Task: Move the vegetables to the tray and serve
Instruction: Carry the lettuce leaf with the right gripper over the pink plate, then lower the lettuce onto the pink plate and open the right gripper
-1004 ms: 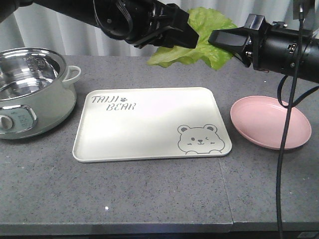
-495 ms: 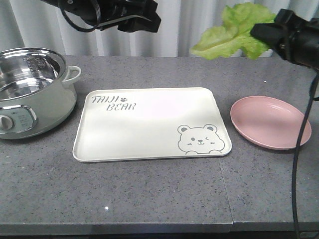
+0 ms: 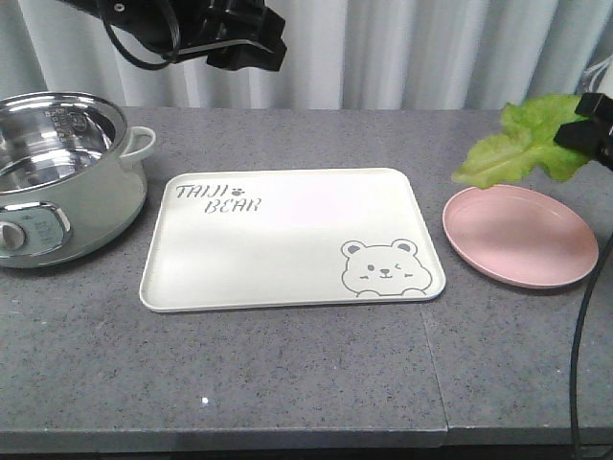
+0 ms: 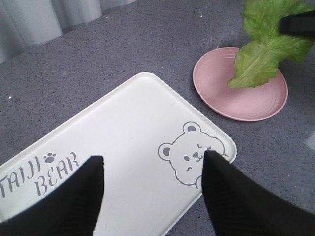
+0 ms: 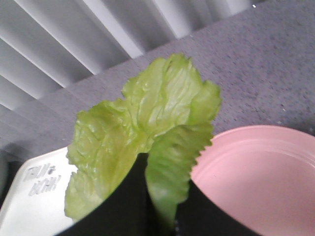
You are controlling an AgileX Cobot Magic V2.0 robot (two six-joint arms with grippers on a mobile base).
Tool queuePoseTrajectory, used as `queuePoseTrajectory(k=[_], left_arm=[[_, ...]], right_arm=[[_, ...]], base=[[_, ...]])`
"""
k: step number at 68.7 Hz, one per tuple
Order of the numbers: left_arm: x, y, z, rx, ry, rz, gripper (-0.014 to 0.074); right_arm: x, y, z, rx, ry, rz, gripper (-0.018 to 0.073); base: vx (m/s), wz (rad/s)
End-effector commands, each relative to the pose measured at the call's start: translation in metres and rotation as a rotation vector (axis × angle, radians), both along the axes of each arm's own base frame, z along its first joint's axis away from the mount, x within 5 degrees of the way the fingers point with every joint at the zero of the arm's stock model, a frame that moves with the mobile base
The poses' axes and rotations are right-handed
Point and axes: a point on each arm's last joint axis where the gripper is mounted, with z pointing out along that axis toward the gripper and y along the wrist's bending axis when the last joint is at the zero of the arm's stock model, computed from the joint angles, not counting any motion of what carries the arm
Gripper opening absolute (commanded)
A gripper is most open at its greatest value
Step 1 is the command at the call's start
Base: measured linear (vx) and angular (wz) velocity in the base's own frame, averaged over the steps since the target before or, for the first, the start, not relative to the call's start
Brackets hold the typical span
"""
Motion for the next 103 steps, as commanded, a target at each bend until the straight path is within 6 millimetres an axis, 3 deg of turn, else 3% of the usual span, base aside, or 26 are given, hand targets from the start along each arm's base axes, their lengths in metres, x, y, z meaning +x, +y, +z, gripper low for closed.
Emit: queuePoseTrajectory(k=[1,19,31,49,58,80,103], left_arm=[[-0.012,0.006,0.023,-0.068,-0.079,0.007,0.043],[-0.01,0.01,0.021,-0.01,-0.092,0.033,0.043],[-0.009,0.011,0.021,-0.006,-0.095,0.035,0.043],[-0.009,0.011,0.021,-0.006,-0.095,0.035,0.043],[-0.009,0.011,0.021,-0.005,-0.093,0.035,0.043],[-0.01,0.011,0.02,0.002,-0.08,0.033,0.0428],[-0.011,0.011,0.019,0.009,-0.069,0.031,0.0428]], right_arm=[[0.006,-0.007,0.004,-0.015,-0.016,-0.033,-0.0004],[0.023,-0.016,-0.045,-0.073,0.128,-0.007,0.0011],[0.024,-0.019,-0.055,-0.125,0.158,0.002,0.0095],[0.025,-0.02,-0.055,-0.156,0.144,0.005,0.038],[0.025,-0.021,-0.055,-0.158,0.142,0.003,0.0472],[0.028,-0.018,-0.041,-0.157,0.146,0.054,0.0481],[0.04,-0.019,-0.006,-0.151,0.059,0.075,0.0481]], base=[[0.0,0.0],[0.0,0.0],[0.0,0.0],[0.0,0.0],[0.0,0.0],[0.0,0.0],[0.0,0.0]])
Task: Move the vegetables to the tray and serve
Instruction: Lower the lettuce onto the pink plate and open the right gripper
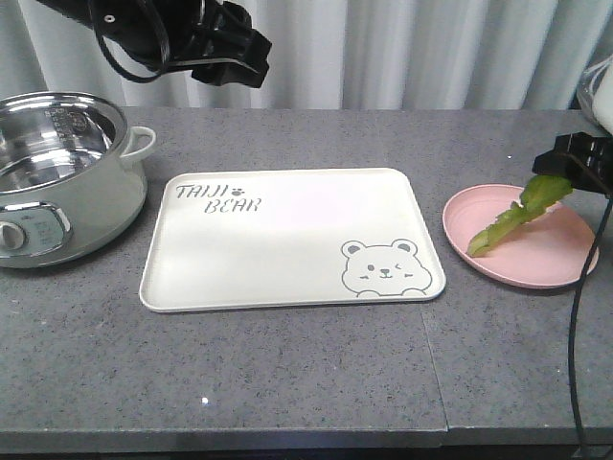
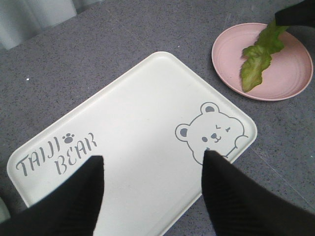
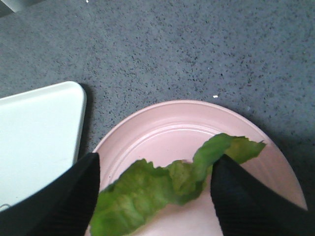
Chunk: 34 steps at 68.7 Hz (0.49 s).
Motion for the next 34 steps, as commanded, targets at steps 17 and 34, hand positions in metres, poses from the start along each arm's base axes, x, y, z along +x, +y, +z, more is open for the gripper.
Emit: queuePoseTrajectory(k=[17,34], left_arm=[[-0.0112,0.0053,0.0239,-0.073,-0.086,0.007,0.0428],[-0.0114,0.0054,0.0235,-0.07,-0.082,0.006,0.0428]], right_arm=[[-0.0033,0.0091,0.0333,0.077,-0.071,0.062,0.0477],[-0.0051,0.0118,0.0329,0.102,-0.052,0.086,0.0477]], base=[[0.0,0.0],[0.0,0.0]])
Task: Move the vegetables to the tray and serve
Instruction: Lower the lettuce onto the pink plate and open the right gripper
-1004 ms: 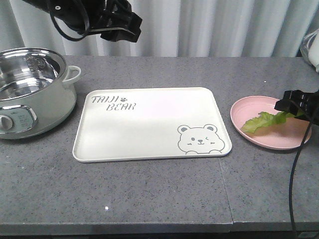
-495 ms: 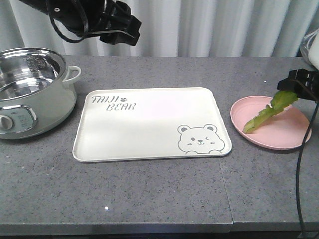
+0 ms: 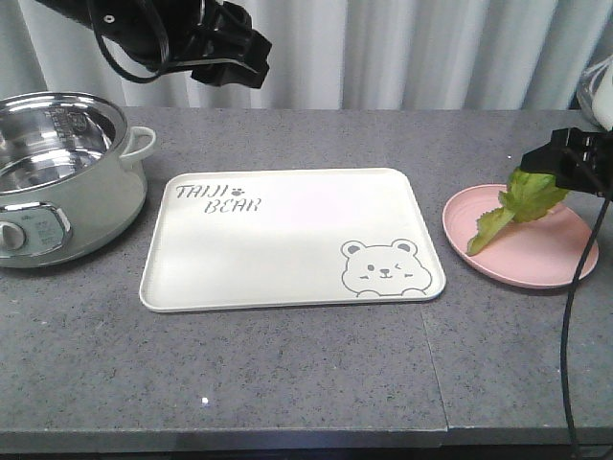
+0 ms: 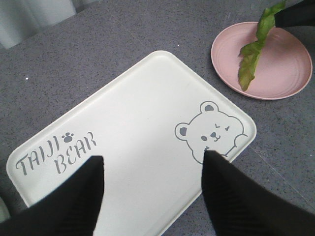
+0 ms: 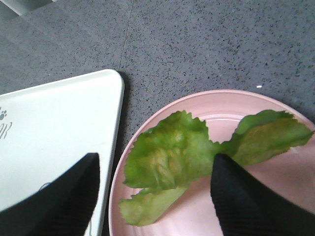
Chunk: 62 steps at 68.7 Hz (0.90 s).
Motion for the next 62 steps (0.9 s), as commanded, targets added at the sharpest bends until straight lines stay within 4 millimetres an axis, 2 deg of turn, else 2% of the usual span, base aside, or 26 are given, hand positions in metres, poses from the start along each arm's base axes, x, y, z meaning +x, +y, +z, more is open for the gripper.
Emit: queuePoseTrajectory(k=[1,50,62], left_arm=[[-0.011,0.005,0.024,-0.072,-0.086,0.007,0.0428],[-0.011,0.005,0.024,-0.071,-0.087,0.007,0.0428],[-0.011,0.005,0.024,-0.07,-0.086,0.007,0.0428]], right_arm=[[-0.003,0.003,0.026,0.025,-0.073,0.004,0.0477],[-0.011,0.01,0.025,0.092,0.01,0.063,0.047],[-0.013,0.012,0.035,0.115,0.005,0.085,0.0456]], base=[[0.0,0.0],[0.0,0.0],[0.0,0.0]])
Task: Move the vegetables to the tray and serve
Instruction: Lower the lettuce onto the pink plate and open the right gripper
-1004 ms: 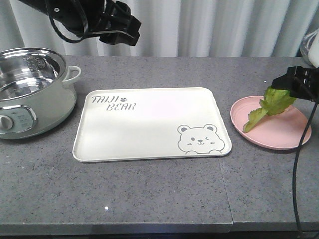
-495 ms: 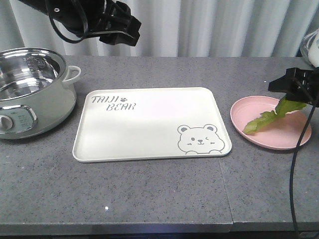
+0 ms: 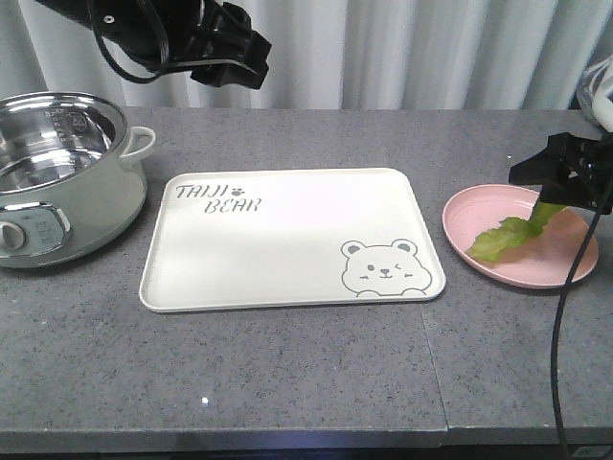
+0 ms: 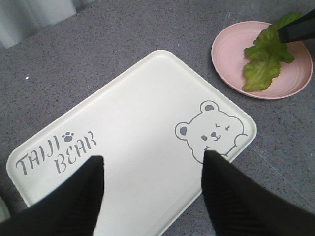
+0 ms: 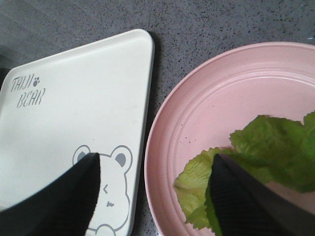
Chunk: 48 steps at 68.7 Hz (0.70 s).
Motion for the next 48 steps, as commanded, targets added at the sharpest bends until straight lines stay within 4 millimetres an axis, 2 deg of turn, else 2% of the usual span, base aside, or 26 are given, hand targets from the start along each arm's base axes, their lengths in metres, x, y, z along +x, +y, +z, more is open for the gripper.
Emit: queuePoseTrajectory(k=[1,8,17,30,48], left_arm=[[-0.011,0.005,0.024,-0.071,-0.086,0.007,0.0428],[-0.011,0.005,0.024,-0.071,-0.086,0.007,0.0428],[-0.011,0.005,0.024,-0.07,-0.085,0.007,0.0428],[-0.011,0.005,0.024,-0.07,-0.085,0.007,0.0428],[-0.012,0.006,0.023,-0.063,-0.074,0.006,0.0428]], right_arm=[[-0.005,0.003,0.036,0.036,-0.089,0.0,0.0456],[-0.006,0.005,0.045,0.036,-0.098,0.033,0.0456],[-0.001,-0.002,0.05,-0.036,-0.116,-0.028,0.0456],[-0.002,-0.003,0.05,-0.039,-0.103,-0.03,0.0456],[0.0,-0.017,0.043,-0.138,-0.038,-0.163,0.0453]], base=[[0.0,0.0],[0.0,0.0],[0.0,0.0],[0.0,0.0],[0.0,0.0]])
